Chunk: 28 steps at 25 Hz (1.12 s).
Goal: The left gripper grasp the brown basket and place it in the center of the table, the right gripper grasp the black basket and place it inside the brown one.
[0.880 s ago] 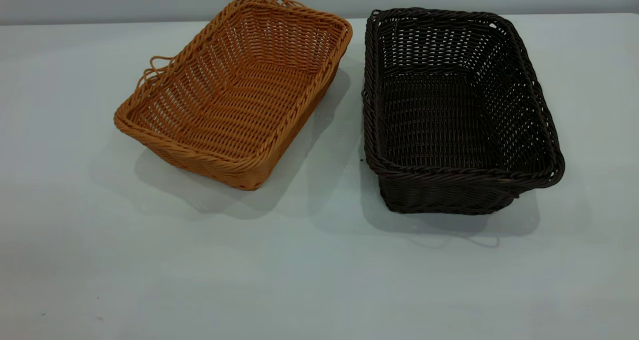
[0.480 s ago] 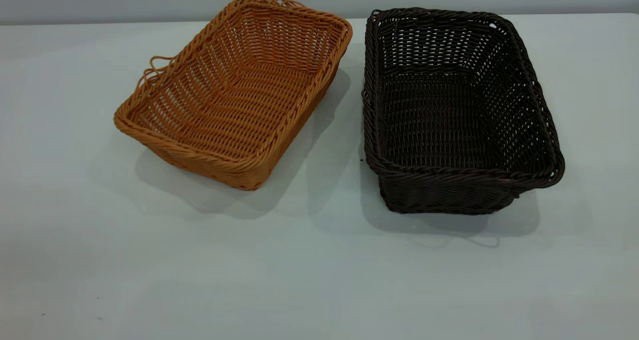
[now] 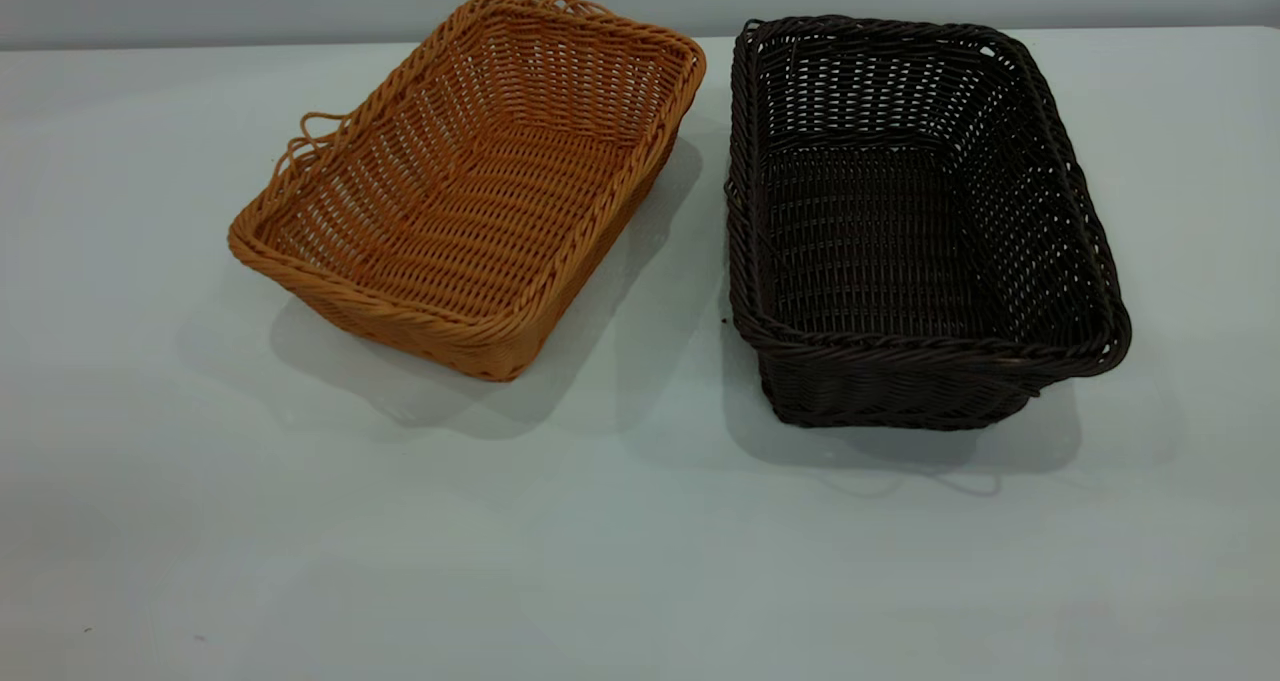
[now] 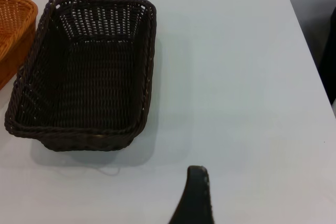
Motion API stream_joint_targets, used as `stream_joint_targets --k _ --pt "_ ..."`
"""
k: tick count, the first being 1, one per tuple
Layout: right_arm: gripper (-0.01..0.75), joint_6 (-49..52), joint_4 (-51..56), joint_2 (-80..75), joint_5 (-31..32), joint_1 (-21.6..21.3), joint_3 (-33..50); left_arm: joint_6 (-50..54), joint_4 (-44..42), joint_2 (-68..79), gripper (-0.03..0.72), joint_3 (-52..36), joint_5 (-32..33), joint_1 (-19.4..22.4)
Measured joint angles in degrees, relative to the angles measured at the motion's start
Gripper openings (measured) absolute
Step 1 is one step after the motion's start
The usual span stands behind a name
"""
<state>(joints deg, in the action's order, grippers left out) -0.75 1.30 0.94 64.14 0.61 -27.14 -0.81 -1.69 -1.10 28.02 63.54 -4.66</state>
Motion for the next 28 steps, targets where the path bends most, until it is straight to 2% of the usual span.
stream_joint_targets --k 14,17,21,24,28 --pt "0.586 0.00 0.24 0.00 0.00 0.00 0.00 0.26 0.00 0.20 0.474 0.08 -0.14 0.00" --pt "0.586 0.00 0.25 0.00 0.00 0.00 0.00 2.96 -0.09 5.17 0.474 1.70 -1.58 0.00" --pt "0.586 0.00 0.42 0.00 0.00 0.00 0.00 3.57 -0.20 17.82 0.474 3.23 -11.90 0.00" --pt "0.586 0.00 0.42 0.00 0.00 0.00 0.00 2.87 -0.20 30.51 0.474 4.12 -24.92 0.00" --pt "0.586 0.00 0.42 0.00 0.00 0.00 0.00 -0.59 -0.20 49.06 0.474 7.69 -38.26 0.00"
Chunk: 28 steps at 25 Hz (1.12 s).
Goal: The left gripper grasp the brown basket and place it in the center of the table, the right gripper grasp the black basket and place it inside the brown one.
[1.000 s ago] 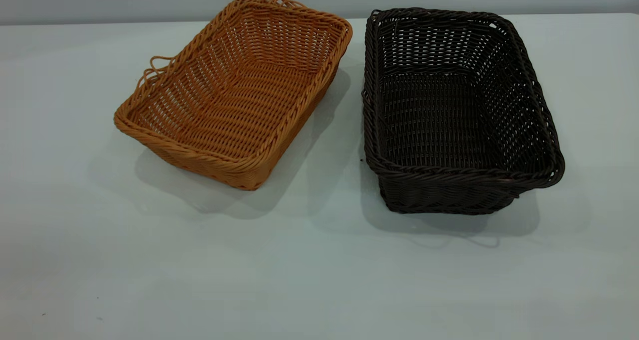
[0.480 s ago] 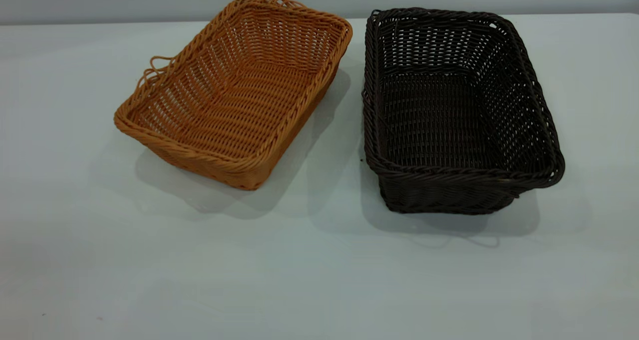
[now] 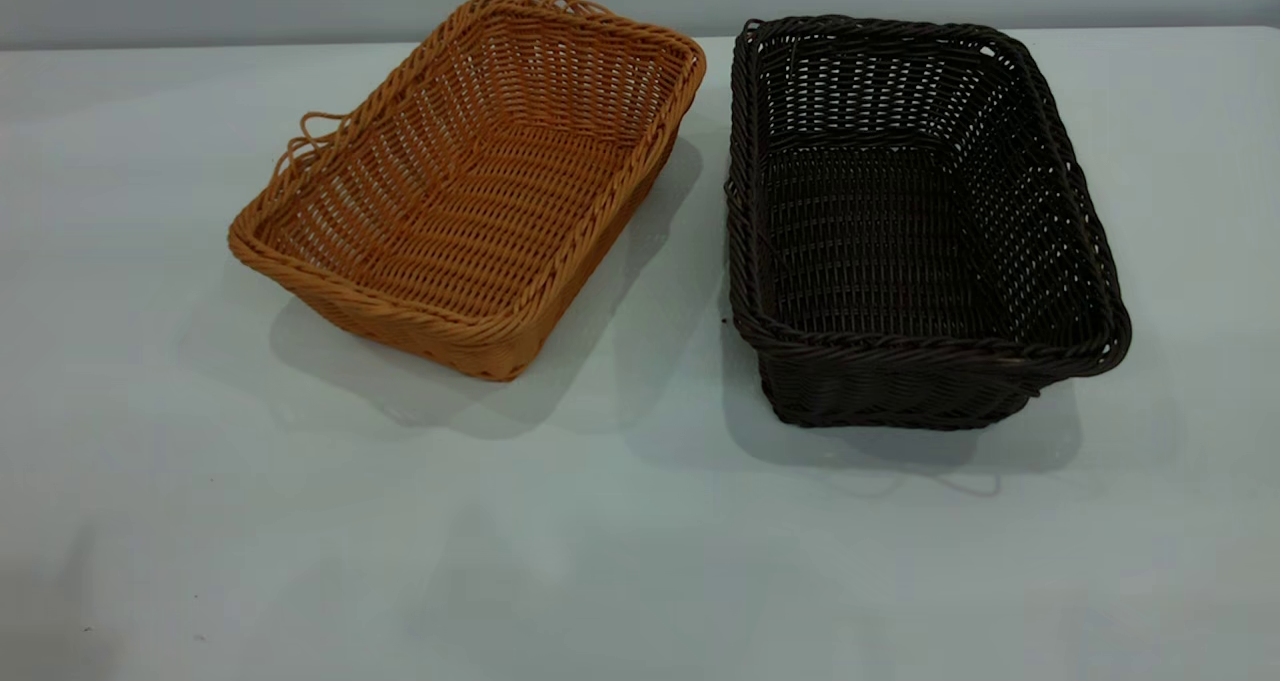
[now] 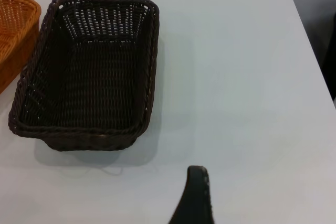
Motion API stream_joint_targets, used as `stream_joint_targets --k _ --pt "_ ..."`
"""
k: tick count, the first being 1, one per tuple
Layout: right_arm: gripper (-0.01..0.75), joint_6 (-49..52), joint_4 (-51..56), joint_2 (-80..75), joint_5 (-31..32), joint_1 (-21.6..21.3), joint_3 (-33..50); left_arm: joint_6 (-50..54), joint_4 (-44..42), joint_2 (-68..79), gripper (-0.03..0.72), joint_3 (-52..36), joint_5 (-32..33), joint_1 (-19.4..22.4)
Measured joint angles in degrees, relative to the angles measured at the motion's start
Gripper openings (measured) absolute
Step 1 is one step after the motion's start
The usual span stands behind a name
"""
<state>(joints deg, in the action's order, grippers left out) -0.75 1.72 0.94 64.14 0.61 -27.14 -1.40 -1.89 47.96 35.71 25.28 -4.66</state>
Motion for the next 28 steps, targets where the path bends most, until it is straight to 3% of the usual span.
stream_joint_targets --k 4,9,20,24,28 --pt "0.586 0.06 0.00 0.00 0.00 0.00 0.00 -7.07 0.22 18.95 0.474 7.62 -11.25 0.00" --pt "0.584 0.75 0.65 -2.47 -0.19 0.00 0.00 -8.40 1.33 43.08 0.474 23.06 -13.10 -1.47" --pt "0.577 1.95 0.84 -24.01 -6.88 0.00 -4.47 -8.38 2.56 84.61 0.474 63.28 4.11 -8.14" --pt "0.577 1.95 2.01 -28.87 -10.37 0.00 -4.47 -8.38 2.87 94.12 0.474 73.74 9.87 -8.69" --pt "0.577 1.95 4.23 -35.73 -13.26 0.00 -4.47 -8.43 4.80 99.64 0.474 78.75 10.37 -8.80"
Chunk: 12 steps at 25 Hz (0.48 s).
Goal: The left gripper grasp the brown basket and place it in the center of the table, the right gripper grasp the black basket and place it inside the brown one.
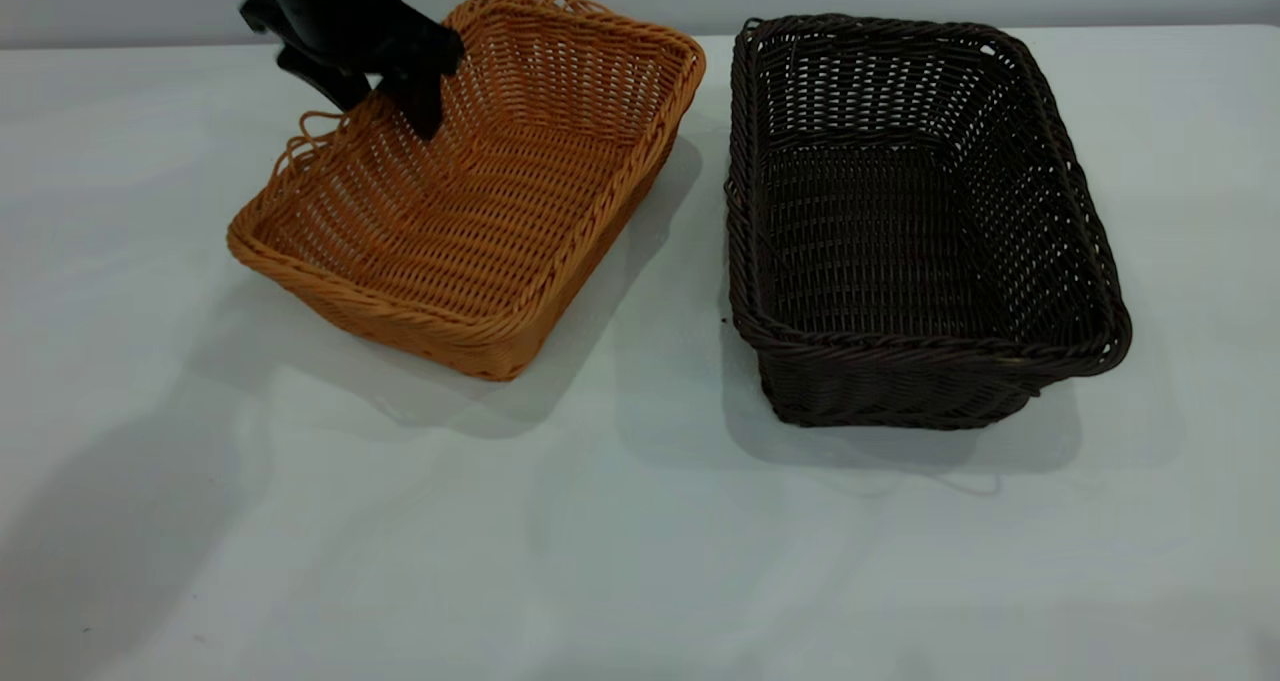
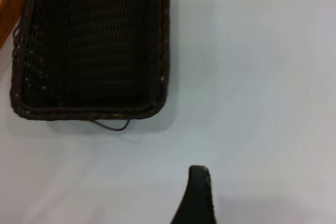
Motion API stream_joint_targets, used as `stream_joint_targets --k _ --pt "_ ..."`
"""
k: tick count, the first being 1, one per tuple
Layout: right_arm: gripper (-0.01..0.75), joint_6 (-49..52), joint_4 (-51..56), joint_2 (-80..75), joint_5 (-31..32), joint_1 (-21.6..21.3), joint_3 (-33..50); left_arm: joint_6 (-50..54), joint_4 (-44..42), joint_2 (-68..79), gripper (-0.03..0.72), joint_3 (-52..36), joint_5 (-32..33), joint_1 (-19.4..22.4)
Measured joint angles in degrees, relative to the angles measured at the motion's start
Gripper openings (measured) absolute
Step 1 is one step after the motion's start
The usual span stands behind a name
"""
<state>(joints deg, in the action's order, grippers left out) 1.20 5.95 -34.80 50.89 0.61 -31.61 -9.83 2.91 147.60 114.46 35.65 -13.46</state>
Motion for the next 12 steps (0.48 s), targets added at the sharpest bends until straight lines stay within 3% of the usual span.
stream_joint_targets --k 3,6,12 --pt "0.577 0.00 5.36 -7.48 -3.81 0.00 0.00 -0.42 0.73 1.02 0.467 0.54 -0.61 -0.07" --pt "0.577 -1.96 14.14 -16.76 -7.66 0.00 0.00 -1.04 0.79 1.21 0.407 0.59 -1.67 -0.63" --pt "0.576 -17.41 39.20 -38.73 -11.27 0.49 -0.18 -2.54 1.05 1.51 0.096 0.76 -4.36 -1.13"
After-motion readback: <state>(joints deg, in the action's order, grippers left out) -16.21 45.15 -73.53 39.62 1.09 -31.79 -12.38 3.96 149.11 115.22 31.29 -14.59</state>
